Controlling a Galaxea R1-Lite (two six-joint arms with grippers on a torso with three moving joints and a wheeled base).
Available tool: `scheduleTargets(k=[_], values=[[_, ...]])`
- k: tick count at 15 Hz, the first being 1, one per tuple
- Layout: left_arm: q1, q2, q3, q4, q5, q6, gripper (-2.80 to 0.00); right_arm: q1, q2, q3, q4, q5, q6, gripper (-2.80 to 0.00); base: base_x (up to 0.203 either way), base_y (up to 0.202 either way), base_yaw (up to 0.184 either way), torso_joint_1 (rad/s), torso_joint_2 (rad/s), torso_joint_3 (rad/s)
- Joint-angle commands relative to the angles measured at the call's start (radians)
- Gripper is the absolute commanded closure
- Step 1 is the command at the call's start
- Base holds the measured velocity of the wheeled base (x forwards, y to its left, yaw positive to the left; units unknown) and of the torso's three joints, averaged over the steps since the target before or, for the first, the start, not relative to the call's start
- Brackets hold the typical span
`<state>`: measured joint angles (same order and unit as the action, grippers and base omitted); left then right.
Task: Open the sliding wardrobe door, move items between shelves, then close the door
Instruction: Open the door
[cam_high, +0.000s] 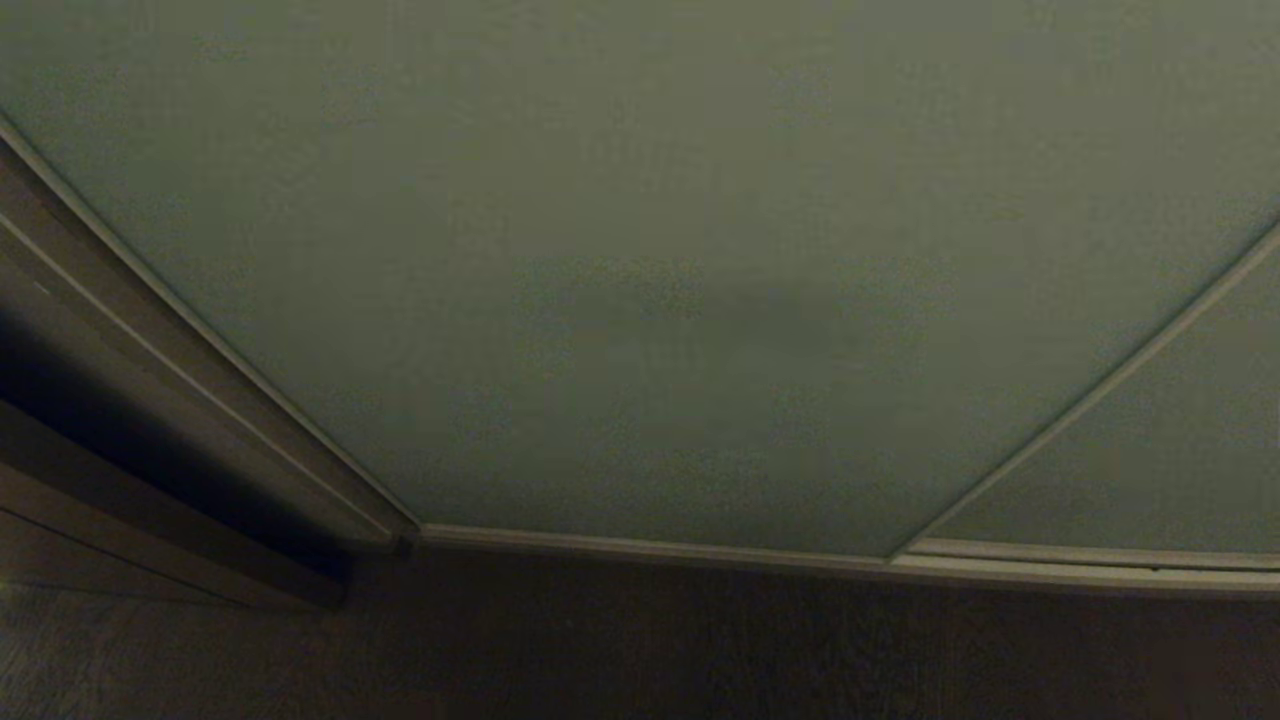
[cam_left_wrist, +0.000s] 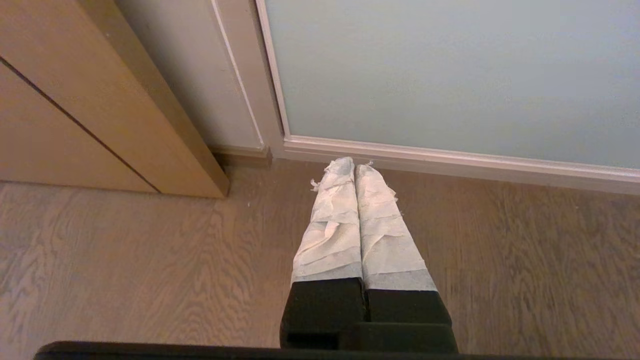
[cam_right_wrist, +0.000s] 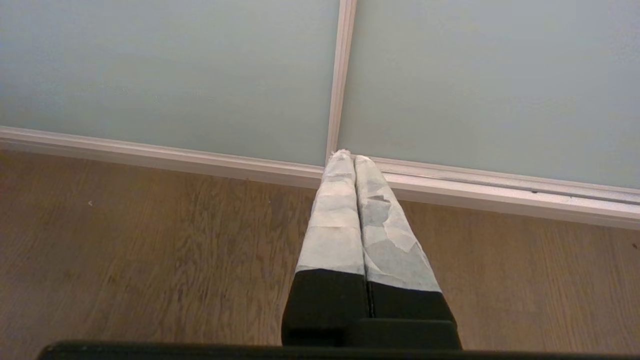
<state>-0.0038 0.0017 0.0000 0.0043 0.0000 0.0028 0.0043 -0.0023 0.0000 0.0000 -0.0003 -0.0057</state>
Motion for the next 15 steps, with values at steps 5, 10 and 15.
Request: scheduleTargets(k=[5,10,15], values=[[-0.001,0.001,0.000,0.000,0.000,0.000,0.00,0.000,0.001,0.002,0.000,0.000,0.000,0.00,0.000,0.000,0.000,0.000,0.00,0.000],[-0.001,0.001,0.000,0.000,0.000,0.000,0.00,0.000,0.001,0.002,0.000,0.000,0.000,0.00,0.000,0.000,0.000,0.000,0.00,0.000],[-0.001,0.001,0.000,0.000,-0.002,0.002,0.00,0.000,0.001,0.002,-0.001,0.000,0.000,0.00,0.000,0.000,0.000,0.000,0.00,0.000]])
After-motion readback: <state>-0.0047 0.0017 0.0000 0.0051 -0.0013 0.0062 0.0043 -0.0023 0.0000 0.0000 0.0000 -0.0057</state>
